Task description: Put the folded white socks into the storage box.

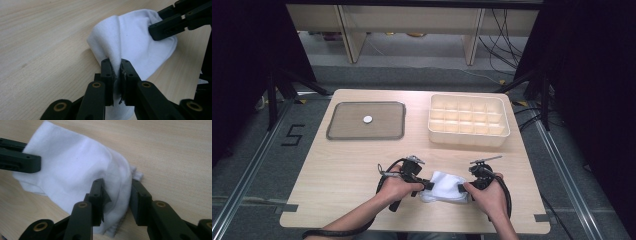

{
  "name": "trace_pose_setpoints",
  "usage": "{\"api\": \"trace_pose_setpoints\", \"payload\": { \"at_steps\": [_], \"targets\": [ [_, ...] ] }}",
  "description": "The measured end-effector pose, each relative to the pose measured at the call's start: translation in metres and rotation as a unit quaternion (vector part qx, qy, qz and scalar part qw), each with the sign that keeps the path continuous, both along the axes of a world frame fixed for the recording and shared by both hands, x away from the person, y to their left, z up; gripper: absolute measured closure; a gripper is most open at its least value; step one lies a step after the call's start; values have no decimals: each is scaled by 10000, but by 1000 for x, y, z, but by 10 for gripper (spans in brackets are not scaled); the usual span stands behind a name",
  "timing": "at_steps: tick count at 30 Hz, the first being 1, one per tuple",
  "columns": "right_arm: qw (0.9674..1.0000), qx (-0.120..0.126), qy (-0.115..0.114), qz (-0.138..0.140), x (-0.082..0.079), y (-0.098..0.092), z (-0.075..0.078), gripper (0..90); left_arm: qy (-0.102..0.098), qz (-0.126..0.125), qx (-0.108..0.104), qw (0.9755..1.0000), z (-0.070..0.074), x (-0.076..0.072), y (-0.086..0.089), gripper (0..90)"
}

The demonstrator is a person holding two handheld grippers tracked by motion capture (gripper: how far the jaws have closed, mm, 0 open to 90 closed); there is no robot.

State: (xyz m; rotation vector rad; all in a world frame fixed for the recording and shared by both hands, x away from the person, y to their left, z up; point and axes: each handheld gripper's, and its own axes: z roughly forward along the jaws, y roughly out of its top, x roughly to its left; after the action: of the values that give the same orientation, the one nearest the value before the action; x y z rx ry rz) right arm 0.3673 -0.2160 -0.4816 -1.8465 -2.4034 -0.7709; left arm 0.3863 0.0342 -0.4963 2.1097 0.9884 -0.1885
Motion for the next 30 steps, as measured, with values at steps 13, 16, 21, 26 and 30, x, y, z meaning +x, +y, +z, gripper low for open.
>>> {"api": "trace_pose_setpoints", "payload": {
  "at_steps": [13,16,21,26,30],
  "targets": [
    [9998,-203,59,-33,3,4,1,674,66,-79,-290,9995,23,1,0,823],
    [9998,-180,62,-43,4,6,1,675,62,-87,-423,9990,25,2,0,823],
    [9997,-226,90,-1,6,8,2,677,19,-67,-471,9989,27,2,-1,824],
    [9996,-257,103,-22,6,10,3,678,5,-107,-522,9986,31,2,-3,824],
    [9994,-338,91,-10,7,10,2,678,9,-117,-523,9986,33,2,-4,824]
  ]
}}
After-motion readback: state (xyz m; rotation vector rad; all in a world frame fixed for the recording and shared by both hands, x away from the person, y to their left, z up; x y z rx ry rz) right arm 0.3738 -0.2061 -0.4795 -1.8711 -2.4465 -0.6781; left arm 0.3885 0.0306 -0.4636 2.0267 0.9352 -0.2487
